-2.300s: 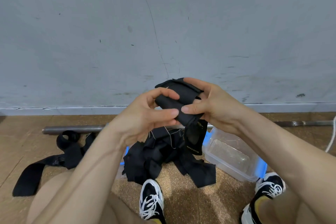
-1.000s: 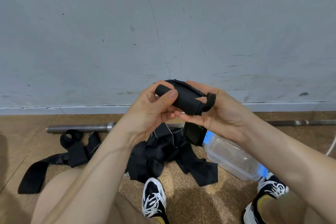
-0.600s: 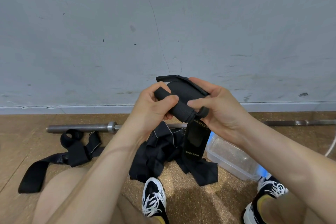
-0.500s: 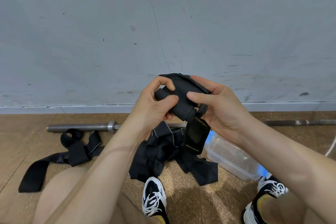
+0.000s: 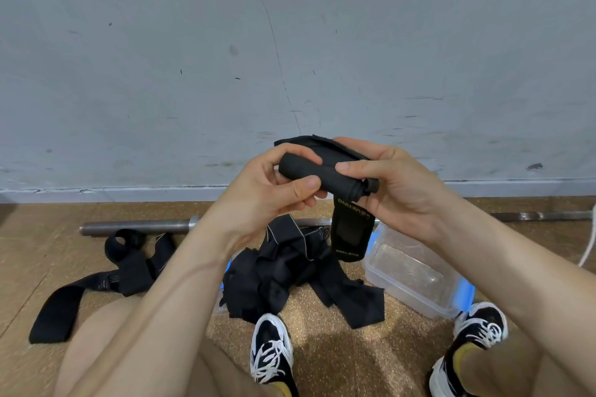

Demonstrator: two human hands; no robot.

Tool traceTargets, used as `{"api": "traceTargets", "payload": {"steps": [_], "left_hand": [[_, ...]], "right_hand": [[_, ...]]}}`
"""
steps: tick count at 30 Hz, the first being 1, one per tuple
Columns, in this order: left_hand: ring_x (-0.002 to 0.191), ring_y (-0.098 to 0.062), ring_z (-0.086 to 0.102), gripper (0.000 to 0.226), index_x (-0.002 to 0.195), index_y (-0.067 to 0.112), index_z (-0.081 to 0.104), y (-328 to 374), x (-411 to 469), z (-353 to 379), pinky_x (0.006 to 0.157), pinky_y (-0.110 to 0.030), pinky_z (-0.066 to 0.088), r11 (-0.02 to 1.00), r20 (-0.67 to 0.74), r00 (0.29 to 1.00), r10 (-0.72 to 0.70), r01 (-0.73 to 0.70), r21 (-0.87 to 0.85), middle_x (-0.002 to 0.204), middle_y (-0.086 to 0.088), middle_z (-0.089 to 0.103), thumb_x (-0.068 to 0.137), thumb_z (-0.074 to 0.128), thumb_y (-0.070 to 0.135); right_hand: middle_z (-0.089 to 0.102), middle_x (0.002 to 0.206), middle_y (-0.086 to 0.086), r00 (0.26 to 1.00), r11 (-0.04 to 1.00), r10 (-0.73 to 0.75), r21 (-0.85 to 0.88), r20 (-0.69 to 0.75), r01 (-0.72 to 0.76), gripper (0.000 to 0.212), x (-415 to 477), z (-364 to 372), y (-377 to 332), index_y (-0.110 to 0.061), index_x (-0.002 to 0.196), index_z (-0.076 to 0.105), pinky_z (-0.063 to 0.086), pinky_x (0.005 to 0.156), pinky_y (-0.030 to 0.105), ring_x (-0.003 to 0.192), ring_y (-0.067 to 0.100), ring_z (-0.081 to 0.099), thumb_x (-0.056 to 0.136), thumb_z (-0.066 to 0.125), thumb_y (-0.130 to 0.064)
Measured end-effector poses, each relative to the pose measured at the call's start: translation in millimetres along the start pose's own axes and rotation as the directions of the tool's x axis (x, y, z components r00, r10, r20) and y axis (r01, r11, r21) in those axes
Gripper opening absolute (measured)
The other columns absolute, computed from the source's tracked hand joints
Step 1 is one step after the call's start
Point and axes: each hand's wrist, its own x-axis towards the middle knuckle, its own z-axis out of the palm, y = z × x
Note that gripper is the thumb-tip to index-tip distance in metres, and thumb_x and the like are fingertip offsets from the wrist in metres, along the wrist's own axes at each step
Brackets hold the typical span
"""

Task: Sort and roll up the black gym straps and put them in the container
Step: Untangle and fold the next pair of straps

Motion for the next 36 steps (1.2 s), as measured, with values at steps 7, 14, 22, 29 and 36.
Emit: {"api": "traceTargets", "payload": {"steps": [7,14,22,29,36], "left_hand": [[0.078,-0.02,0.067,0.02,0.084,0.015,0.063,-5,4,5,0.077,-0.03,0.056,1.0,-0.067,0.998,-0.007,0.008,0.003,0.081,-0.011,0.065,0.078,0.078,0.026],[0.07,-0.013,0.064,0.022,0.075,0.013,0.053,-6,7,10,0.067,-0.029,0.056,0.99,-0.22,0.976,-0.007,-0.023,-0.136,0.074,-0.003,0.058,0.085,0.069,0.001],[0.069,-0.019,0.067,0.024,0.088,0.014,0.051,-10,9,20,0.067,-0.035,0.061,0.999,-0.318,0.948,-0.032,0.025,-0.027,0.077,-0.006,0.063,0.088,0.063,-0.007],[0.062,-0.013,0.064,0.015,0.088,0.016,0.062,-8,9,14,0.059,-0.024,0.056,0.997,-0.263,0.962,-0.072,0.066,-0.033,0.078,-0.003,0.063,0.082,0.076,0.019],[0.101,-0.005,0.058,0.088,0.141,0.036,0.039,-11,3,12,0.087,-0.028,0.053,0.838,-0.225,0.972,0.073,0.063,0.542,0.126,0.011,0.052,0.069,0.089,0.033]], "right_hand": [[0.067,0.125,0.019,0.997,0.99,0.074,0.121,-0.007,-0.073,0.049,-1,6,9,-0.006,0.133,0.058,0.062,0.077,0.043,0.095,0.029,0.07,0.089,0.051,0.014],[0.065,0.13,0.01,0.998,0.998,0.065,0.009,0.022,-0.066,0.062,-2,11,17,-0.015,0.144,0.049,0.058,0.086,0.053,0.117,0.029,0.065,0.085,0.067,-0.005],[0.067,0.124,-0.004,0.977,0.869,-0.204,-0.472,-0.066,0.149,0.076,-1,13,26,-0.025,0.147,0.044,0.056,0.094,0.034,0.107,0.009,0.069,0.084,0.071,0.006],[0.071,0.116,0.01,0.979,0.957,-0.141,-0.275,-0.145,0.097,0.058,3,9,21,-0.016,0.134,0.058,0.062,0.072,0.034,0.093,0.022,0.073,0.084,0.068,0.011],[0.069,0.119,0.019,0.981,0.997,-0.07,-0.036,-0.181,0.064,0.051,9,2,14,-0.004,0.133,0.059,0.061,0.065,0.034,0.088,0.027,0.072,0.084,0.065,0.011]]}}
